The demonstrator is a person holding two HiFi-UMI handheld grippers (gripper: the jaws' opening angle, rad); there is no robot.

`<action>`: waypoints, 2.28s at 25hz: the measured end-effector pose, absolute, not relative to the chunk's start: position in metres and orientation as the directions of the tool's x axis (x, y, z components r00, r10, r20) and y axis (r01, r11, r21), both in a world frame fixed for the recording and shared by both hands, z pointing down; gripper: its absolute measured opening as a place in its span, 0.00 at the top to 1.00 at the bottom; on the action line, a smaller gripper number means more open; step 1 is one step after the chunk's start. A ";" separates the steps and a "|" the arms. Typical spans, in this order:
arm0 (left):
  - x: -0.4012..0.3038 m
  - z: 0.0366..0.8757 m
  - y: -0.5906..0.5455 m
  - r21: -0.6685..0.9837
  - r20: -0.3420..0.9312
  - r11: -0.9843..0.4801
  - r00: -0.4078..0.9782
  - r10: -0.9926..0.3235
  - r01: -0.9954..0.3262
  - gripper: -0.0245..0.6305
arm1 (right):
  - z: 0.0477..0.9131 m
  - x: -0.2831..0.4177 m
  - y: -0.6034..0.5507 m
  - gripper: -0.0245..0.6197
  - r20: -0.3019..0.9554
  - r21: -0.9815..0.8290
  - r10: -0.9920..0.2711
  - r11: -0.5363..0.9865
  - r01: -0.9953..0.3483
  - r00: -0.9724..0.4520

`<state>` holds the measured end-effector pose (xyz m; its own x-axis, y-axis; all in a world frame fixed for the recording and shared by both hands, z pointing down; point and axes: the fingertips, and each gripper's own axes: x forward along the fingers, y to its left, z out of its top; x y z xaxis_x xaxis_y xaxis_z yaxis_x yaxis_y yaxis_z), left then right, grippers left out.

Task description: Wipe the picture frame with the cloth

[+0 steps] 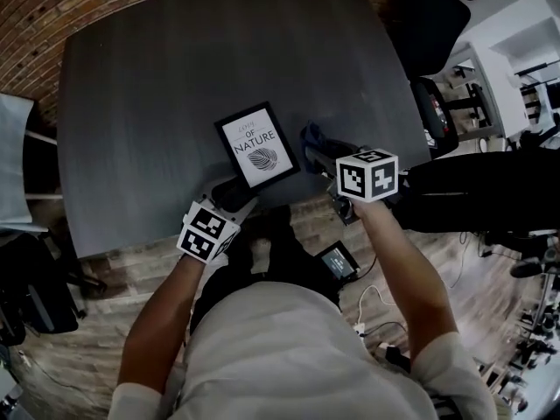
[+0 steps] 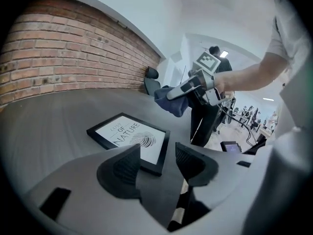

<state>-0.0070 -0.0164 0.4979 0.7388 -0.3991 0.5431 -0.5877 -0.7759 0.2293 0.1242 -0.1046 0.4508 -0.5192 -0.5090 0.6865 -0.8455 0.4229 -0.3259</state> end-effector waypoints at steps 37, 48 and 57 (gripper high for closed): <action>-0.017 0.547 -0.076 0.050 0.665 -0.633 0.499 -0.556 -0.772 0.91 | 0.541 0.056 -0.257 0.79 0.739 -0.356 -0.373 0.492 -0.795 -0.561; -0.016 0.547 -0.076 0.027 0.665 -0.608 0.468 -0.582 -0.794 0.92 | 0.544 0.070 -0.221 0.79 0.743 -0.413 -0.322 0.469 -0.780 -0.587; -0.016 0.547 -0.077 0.006 0.693 -0.579 0.421 -0.585 -0.815 0.92 | 0.545 0.079 -0.194 0.79 0.742 -0.436 -0.299 0.464 -0.771 -0.600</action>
<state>-0.0161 -0.0766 0.5470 0.4210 -0.5850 0.6932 -0.8151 -0.5792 0.0062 0.0795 -0.1945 0.5446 -0.6000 -0.2992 0.7420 -0.7709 0.4640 -0.4364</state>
